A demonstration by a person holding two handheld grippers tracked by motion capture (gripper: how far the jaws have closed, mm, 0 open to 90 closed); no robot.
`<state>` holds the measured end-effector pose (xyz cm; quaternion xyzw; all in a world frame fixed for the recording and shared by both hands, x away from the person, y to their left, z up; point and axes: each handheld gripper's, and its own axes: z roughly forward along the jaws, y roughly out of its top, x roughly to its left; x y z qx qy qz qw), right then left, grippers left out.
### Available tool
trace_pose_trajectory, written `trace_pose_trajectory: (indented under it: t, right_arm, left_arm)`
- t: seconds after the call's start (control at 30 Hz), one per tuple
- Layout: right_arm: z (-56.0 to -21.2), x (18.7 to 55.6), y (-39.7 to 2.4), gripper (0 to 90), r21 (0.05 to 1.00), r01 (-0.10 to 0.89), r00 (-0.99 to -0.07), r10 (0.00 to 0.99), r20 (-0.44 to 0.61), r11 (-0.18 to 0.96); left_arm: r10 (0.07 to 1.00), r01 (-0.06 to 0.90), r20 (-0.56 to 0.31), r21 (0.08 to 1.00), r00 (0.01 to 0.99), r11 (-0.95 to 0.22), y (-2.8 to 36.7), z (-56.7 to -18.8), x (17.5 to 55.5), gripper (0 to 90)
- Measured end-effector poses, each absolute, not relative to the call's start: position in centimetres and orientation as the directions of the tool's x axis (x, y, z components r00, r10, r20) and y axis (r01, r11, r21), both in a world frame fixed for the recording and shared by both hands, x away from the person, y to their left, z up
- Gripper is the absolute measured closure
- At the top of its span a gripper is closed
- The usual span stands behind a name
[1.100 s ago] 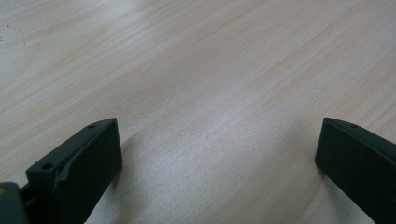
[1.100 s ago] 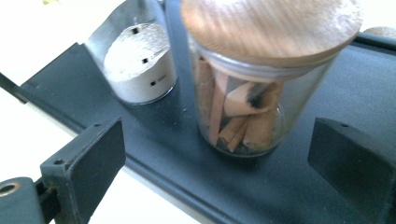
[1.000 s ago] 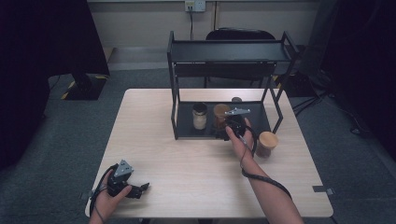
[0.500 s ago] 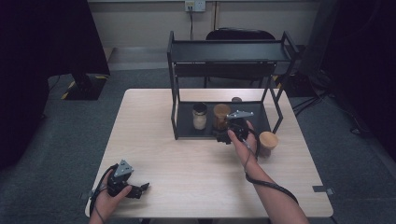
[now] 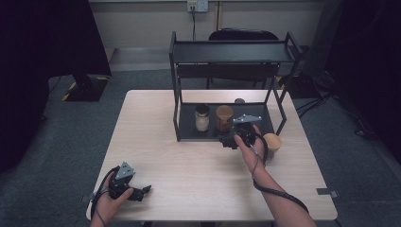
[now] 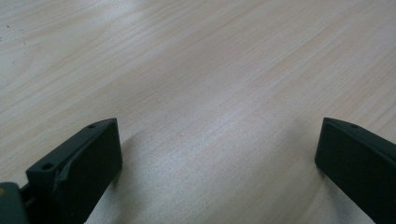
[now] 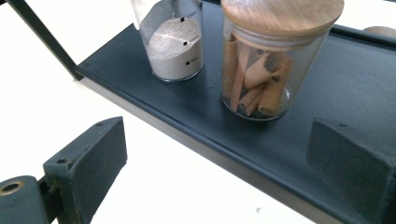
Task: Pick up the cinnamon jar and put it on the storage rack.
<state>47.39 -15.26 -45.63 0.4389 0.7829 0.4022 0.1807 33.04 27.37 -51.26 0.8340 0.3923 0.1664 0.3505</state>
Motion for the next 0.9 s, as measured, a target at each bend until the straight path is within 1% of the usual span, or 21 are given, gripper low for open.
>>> trace_pose_trajectory:
  t: [0.4, 0.9]
  right_arm:
    - [-45.5, 45.9, -15.4, 3.9, 0.787, 0.528, -0.575, 0.816, 0.055, 0.319]
    - [-45.7, 44.6, -15.7, 3.9, 0.786, 0.526, -0.592, 0.803, 0.065, 0.324]
  left_arm:
    - [0.771, 0.538, 0.002, 0.715, 0.637, -0.446, 27.4, -51.3, 33.0, 0.1]
    - [0.771, 0.538, 0.002, 0.715, 0.637, -0.446, 27.4, -51.3, 33.0, 0.1]
